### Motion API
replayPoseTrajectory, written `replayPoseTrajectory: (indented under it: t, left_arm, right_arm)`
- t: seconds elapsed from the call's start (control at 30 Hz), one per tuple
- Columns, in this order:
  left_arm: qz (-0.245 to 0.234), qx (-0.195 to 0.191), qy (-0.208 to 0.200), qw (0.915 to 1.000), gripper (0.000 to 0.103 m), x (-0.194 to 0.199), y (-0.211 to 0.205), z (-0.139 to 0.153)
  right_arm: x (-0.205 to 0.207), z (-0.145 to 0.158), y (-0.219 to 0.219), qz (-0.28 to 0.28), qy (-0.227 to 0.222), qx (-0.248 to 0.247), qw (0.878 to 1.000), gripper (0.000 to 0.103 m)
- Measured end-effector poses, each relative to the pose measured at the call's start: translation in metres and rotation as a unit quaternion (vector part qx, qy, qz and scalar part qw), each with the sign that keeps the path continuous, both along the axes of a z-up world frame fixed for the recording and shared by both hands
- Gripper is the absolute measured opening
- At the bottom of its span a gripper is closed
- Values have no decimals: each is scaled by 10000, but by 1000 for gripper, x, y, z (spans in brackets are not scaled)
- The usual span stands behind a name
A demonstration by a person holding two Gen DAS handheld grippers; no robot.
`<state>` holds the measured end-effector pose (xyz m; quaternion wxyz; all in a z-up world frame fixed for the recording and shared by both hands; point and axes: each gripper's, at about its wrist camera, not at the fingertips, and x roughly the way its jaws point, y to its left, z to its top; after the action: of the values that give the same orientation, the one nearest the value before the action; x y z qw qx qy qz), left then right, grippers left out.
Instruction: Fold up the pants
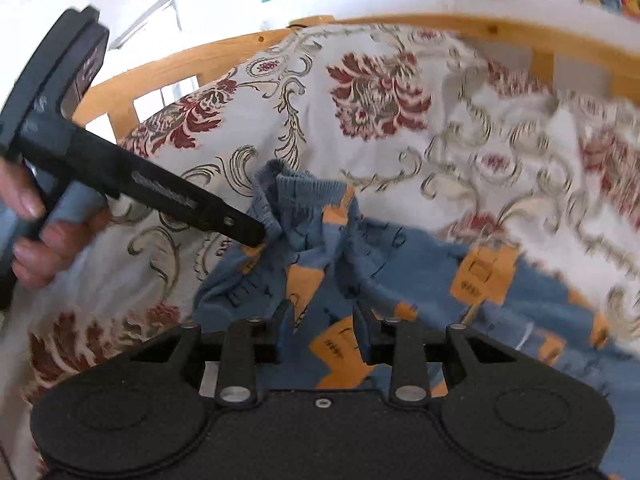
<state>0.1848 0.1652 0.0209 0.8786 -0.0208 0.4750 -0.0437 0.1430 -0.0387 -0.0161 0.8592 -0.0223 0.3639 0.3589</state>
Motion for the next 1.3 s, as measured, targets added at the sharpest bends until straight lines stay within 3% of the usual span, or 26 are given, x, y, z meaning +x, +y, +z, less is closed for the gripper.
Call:
replayPoseTrajectory:
  t: [0.03,0.07,0.13,0.2,0.3,0.4,0.47,0.53,0.6,0.67,0.8,0.9,1.03,1.2,1.23,1.3]
  left_arm:
    - [-3,86,16,10000,46,1,-3,-1]
    - [50,171,78,9998,18,2,-5,-3]
    - [188,99,202,9996,0,3,-4,-6]
    - [404,-55,90,9991,0,-2,4,-6]
    - [850,-741,-202,9934,0,-22,35,-3]
    - [1208,-867,-263,9885,0,-45,61,-10]
    - [1346,-1445,-219,9801,0,-61,81,-15]
    - [1294,-1597,-314,9781,0,-72,87,-13]
    - [1036,-1559,-389,9816,5,-74,86,-8]
    - [875,-1596,-469,9822,22,-72,82,-3]
    - [984,-1680,-576,9792,29,-66,86,5]
    - [963,-1616,-569,9805,36,-60,91,11]
    - [652,-1665,-502,9826,65,-44,96,19]
    - [450,-1759,-8,9834,70,0,91,20]
    - [453,-1833,141,9819,70,11,91,18]
    - [534,-1950,397,9785,70,27,93,14]
  right_arm:
    - [-1,-2,4,27,6,32,10000,33]
    - [-2,-3,8,36,2,45,10000,30]
    - [-4,-5,19,51,-24,57,10000,4]
    - [-10,0,29,145,-193,43,9997,4]
    - [-32,10,49,747,-741,-135,9944,3]
    - [-48,7,68,1407,-837,-356,9859,5]
    - [-51,2,71,1463,-771,-486,9850,12]
    - [-48,5,63,1044,-736,-504,9905,30]
    - [-44,16,50,693,-704,-269,9947,32]
    - [-43,33,40,607,-601,196,9962,32]
    - [-26,46,52,755,-413,635,9943,31]
    - [-4,38,76,750,-469,264,9957,31]
    - [14,18,97,591,-579,-454,9955,31]
    - [19,5,101,353,-390,-532,9972,35]
    - [20,2,104,303,-364,-550,9974,23]
    - [14,2,108,203,-488,-563,9970,19]
